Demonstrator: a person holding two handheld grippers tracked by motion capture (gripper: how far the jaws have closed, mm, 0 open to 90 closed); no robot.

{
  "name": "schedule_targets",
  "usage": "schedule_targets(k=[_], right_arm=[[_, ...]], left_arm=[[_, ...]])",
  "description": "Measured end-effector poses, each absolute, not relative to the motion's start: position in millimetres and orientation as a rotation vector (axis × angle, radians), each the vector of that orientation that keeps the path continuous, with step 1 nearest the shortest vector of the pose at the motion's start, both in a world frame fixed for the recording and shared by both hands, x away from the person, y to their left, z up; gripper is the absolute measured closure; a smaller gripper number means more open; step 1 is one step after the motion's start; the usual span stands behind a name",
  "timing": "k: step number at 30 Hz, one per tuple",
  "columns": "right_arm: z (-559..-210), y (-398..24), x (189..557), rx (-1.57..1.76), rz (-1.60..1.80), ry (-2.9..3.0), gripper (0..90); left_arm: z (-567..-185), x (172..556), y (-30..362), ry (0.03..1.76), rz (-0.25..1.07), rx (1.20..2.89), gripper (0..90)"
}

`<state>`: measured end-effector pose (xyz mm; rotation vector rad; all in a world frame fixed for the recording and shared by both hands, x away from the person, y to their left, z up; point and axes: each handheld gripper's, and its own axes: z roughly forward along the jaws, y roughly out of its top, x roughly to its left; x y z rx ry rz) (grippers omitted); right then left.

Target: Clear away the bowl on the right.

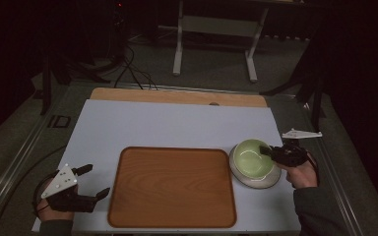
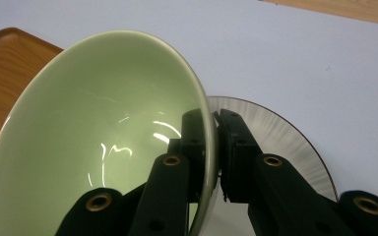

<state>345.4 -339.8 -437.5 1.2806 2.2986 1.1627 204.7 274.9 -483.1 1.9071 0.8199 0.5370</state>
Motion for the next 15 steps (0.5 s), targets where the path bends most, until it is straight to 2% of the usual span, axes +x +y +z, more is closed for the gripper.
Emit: schedule_targets(k=[15], right_arm=[[-431, -324, 348, 1.231, 1.189, 2.32, 81.8]], left_arm=[[-483, 205, 275, 0.819, 0.538, 1.905, 5.7]])
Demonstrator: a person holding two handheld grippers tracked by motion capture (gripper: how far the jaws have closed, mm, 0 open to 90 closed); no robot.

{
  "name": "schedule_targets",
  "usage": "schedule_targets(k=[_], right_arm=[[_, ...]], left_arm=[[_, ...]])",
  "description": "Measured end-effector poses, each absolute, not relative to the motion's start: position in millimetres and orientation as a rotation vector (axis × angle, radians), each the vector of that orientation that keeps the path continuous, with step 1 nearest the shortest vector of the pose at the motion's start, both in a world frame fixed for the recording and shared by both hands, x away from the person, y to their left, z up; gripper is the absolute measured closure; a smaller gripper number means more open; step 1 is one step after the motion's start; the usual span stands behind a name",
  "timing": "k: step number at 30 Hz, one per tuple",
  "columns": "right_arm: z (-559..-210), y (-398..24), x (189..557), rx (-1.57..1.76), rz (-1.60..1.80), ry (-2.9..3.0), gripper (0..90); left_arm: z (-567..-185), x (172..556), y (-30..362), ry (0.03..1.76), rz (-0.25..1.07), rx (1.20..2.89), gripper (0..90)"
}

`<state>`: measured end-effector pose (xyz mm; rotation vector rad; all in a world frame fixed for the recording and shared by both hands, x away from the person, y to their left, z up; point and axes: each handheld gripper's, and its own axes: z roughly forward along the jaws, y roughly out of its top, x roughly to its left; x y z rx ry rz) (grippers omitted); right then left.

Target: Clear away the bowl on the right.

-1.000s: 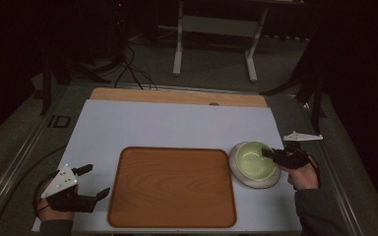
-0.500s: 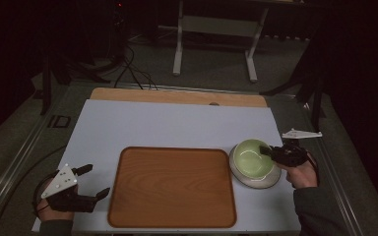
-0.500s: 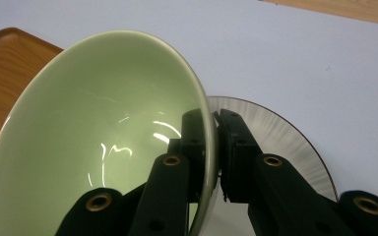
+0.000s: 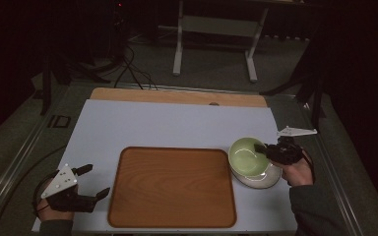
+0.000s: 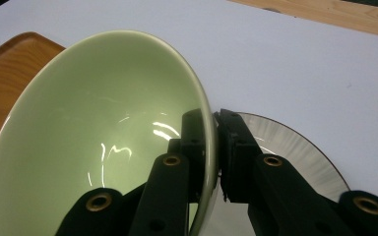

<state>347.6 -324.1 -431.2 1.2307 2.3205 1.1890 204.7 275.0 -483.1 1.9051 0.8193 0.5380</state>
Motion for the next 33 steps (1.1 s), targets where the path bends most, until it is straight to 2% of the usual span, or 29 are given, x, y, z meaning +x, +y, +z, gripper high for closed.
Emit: schedule_targets(k=[33], right_arm=[[-429, -287, 347, 1.152, 1.258, 2.379, 81.8]], left_arm=[[-483, 204, 275, 0.813, 0.539, 1.906, 5.7]])
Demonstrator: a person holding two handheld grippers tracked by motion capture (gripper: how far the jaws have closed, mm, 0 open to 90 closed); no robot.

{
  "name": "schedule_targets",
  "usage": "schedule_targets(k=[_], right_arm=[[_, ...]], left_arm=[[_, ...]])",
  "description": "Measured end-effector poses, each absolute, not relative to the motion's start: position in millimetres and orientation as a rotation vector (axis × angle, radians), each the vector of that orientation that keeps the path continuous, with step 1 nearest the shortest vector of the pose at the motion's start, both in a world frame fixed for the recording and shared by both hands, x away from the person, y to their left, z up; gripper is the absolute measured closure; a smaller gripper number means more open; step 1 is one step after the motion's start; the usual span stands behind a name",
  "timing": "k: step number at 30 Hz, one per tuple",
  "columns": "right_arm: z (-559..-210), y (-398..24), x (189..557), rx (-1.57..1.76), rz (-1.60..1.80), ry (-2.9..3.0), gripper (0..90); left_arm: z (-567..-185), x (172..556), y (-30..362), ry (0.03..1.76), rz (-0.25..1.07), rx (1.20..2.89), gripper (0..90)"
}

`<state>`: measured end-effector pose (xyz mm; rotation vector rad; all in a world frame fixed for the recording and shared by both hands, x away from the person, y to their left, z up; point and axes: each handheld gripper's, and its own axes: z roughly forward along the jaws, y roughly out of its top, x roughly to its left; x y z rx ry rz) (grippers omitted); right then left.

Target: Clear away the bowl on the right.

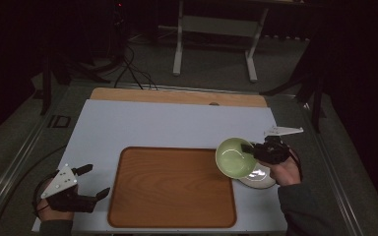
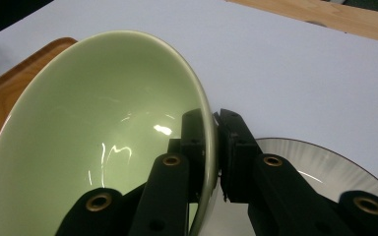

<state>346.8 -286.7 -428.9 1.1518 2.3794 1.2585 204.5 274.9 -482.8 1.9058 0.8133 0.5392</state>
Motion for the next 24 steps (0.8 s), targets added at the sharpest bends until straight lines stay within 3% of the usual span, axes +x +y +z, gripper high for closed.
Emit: schedule_targets(k=[24], right_arm=[[-429, -262, 345, 1.098, 1.317, 2.408, 81.8]], left_arm=[[-483, 205, 275, 0.812, 0.538, 1.905, 5.7]])
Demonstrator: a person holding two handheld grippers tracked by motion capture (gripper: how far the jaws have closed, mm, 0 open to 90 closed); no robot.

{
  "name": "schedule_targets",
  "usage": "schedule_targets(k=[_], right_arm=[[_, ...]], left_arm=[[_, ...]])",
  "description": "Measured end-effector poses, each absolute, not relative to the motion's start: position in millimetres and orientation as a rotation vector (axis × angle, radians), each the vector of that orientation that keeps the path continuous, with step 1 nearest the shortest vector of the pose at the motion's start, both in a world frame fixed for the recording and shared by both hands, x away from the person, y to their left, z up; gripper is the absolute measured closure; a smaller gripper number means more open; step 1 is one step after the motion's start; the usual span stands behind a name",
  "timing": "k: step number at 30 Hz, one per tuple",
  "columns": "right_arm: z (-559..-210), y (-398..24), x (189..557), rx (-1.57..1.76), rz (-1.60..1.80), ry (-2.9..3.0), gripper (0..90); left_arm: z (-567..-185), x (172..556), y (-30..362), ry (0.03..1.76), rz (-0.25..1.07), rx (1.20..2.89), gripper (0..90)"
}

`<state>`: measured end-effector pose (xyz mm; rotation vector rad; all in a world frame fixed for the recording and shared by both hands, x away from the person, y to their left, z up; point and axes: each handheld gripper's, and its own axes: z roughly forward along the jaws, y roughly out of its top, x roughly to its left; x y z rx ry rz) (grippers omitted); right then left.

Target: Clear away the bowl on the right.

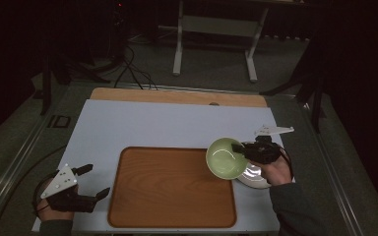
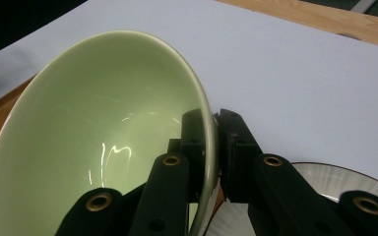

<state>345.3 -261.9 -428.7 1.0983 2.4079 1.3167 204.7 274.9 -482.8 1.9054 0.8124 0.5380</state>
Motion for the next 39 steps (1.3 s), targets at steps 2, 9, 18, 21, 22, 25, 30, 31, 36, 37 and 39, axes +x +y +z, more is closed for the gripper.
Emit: schedule_targets(k=[2, 9, 18, 21, 22, 25, 30, 31, 36, 37, 39], right_arm=[[-429, -260, 345, 1.091, 1.319, 2.413, 81.8], [-431, -251, 344, 1.073, 1.329, 2.429, 81.8], [-431, -241, 343, 1.054, 1.354, 2.441, 81.8], [-432, -238, 343, 1.048, 1.358, 2.445, 81.7], [-432, -237, 343, 1.047, 1.361, 2.445, 81.8], [-433, -233, 342, 1.042, 1.366, 2.451, 81.8], [-435, -226, 343, 1.029, 1.369, 2.464, 81.7], [-435, -224, 343, 1.027, 1.369, 2.466, 81.7], [-435, -219, 343, 1.019, 1.384, 2.469, 81.8], [-435, -217, 343, 1.018, 1.385, 2.471, 81.7], [-435, -215, 343, 1.014, 1.388, 2.474, 81.8]], left_arm=[[-483, 205, 275, 0.813, 0.537, 1.906, 5.7], [-483, 205, 275, 0.811, 0.537, 1.905, 5.7], [-483, 205, 275, 0.811, 0.537, 1.905, 5.7], [-483, 205, 275, 0.811, 0.536, 1.906, 5.7], [-483, 205, 275, 0.811, 0.536, 1.906, 5.7], [-483, 205, 275, 0.81, 0.537, 1.903, 5.7], [-483, 205, 275, 0.807, 0.537, 1.904, 5.7], [-483, 205, 275, 0.807, 0.537, 1.903, 5.7], [-482, 204, 275, 0.807, 0.537, 1.903, 5.7], [-482, 204, 275, 0.808, 0.538, 1.901, 5.7], [-482, 204, 275, 0.807, 0.539, 1.902, 5.7]])
